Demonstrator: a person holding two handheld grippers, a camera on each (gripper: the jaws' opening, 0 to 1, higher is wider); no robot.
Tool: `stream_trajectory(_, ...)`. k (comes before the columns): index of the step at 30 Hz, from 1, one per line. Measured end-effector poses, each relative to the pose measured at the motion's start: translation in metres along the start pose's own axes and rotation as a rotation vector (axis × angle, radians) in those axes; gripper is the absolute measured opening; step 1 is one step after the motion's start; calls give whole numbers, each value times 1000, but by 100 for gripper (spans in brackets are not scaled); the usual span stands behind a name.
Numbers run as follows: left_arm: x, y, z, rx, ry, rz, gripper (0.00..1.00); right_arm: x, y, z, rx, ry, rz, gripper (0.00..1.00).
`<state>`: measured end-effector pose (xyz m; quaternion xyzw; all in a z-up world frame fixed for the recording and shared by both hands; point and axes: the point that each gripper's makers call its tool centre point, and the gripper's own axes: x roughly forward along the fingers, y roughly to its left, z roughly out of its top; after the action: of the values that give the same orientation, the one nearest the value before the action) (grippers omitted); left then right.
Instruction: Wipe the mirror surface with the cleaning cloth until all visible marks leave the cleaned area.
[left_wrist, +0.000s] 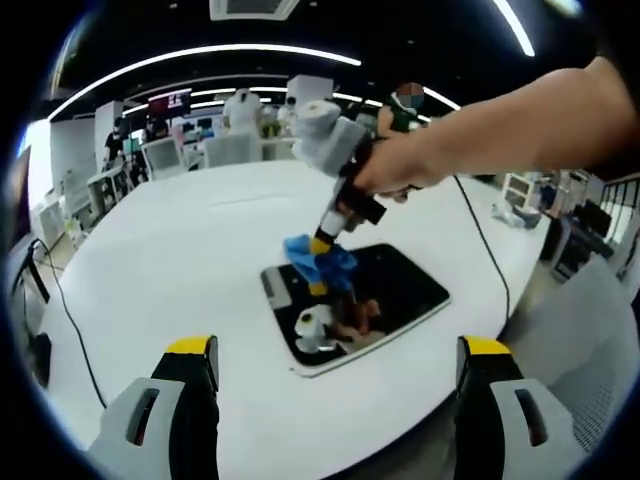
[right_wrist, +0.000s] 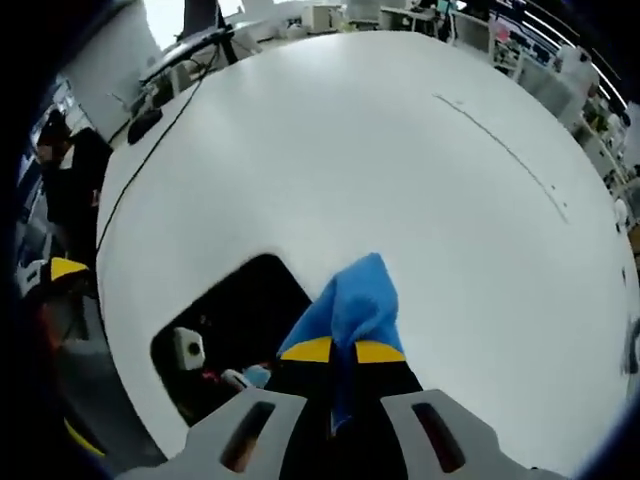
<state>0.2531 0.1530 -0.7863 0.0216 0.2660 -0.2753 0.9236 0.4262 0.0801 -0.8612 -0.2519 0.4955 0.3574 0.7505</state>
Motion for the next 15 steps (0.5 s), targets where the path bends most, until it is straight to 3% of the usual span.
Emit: stream_trajectory(15,1,1,0,-2,0,3,99,-3,-2,-3,-65,-11,23,0)
